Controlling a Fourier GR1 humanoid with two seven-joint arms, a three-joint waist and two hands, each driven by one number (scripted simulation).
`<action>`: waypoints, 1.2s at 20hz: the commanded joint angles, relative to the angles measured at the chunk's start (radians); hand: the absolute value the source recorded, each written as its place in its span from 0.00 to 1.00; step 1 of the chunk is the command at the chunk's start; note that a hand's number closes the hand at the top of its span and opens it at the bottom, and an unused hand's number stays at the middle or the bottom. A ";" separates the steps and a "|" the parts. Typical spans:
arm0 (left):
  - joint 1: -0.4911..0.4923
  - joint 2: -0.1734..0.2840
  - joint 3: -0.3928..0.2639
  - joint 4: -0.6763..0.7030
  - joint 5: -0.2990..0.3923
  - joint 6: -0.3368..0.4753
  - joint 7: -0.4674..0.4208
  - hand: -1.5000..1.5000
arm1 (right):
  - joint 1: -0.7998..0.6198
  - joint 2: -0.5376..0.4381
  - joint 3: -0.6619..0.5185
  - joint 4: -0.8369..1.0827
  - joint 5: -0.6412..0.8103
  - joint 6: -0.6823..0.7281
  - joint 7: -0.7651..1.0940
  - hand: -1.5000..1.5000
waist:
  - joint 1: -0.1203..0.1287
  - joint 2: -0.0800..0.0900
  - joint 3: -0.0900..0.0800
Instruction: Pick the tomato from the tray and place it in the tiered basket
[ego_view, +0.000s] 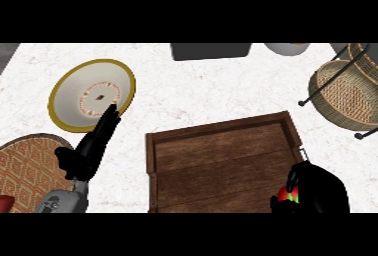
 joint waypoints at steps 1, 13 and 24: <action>0.034 -0.002 0.022 0.007 0.005 0.022 -0.013 0.50 | 0.096 -0.174 -0.254 -0.006 -0.077 -0.048 -0.066 1.00 | -0.065 -0.002 0.005; 0.058 0.021 0.026 -0.023 0.012 -0.001 -0.010 0.50 | 0.051 -0.384 -0.921 -0.031 -0.709 -0.107 -0.529 1.00 | -0.022 -0.016 0.001; -0.043 -0.035 -0.039 -0.008 -0.033 -0.017 0.046 0.50 | -0.237 -0.761 -1.176 0.474 -1.020 0.143 -0.580 1.00 | 0.090 0.011 -0.004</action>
